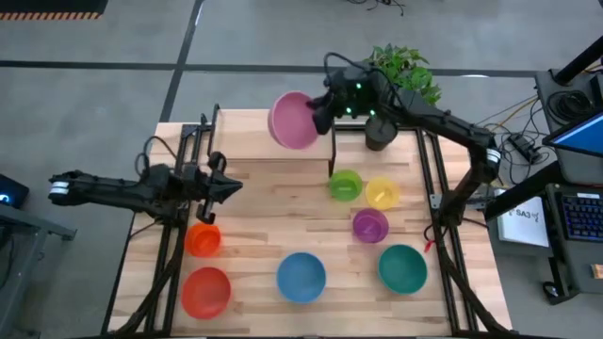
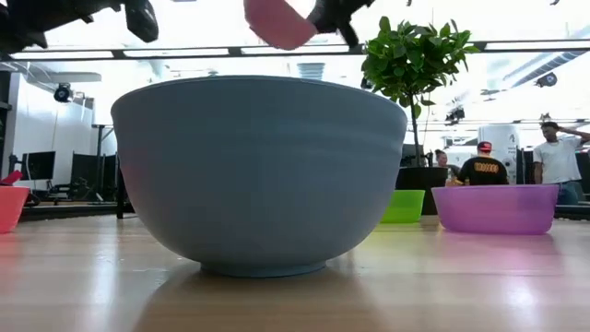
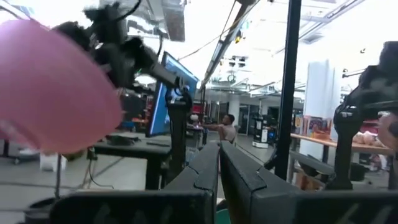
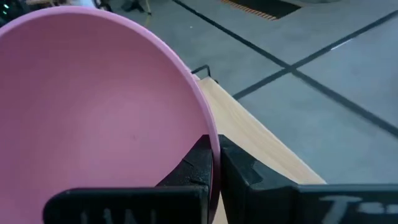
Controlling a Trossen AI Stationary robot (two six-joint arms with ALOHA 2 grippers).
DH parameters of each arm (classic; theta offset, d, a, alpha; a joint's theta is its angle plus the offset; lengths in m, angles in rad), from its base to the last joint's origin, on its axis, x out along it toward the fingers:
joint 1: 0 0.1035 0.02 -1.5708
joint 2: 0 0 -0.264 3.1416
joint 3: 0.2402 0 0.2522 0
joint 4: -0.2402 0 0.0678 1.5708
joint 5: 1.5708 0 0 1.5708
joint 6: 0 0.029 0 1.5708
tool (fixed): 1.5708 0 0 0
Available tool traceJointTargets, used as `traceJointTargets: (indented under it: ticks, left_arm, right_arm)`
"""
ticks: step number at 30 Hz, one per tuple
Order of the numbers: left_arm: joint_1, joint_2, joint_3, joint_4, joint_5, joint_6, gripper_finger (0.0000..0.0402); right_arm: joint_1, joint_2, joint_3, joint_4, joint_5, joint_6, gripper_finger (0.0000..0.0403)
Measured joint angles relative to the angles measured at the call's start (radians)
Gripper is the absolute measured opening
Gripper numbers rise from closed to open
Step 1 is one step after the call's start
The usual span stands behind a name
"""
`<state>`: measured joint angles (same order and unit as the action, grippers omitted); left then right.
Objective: Place and stack bowls onto a shelf
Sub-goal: Put the big pink bowl on the shelf
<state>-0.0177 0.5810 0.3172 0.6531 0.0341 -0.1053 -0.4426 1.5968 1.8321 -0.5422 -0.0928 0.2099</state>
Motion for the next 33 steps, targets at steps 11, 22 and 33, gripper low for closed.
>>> traceJointTargets:
  ticks: [11, 22, 33]
  left_arm:
    - [0.0, -0.157, -0.001, -0.201, -0.001, 0.019, 0.0]
    - [0.0, -0.199, -0.001, -0.197, -0.001, 0.048, 0.0]
    - [0.0, -0.268, -0.002, -0.207, -0.001, 0.106, 0.0]
  right_arm:
    - [-0.031, 0.314, 0.274, -0.035, -0.109, 0.0, 0.0009]
    - [-0.028, 0.517, 0.495, -0.133, -0.171, 0.025, 0.0009]
    - [-0.038, 0.515, 0.498, -0.304, -0.008, 0.04, 0.0009]
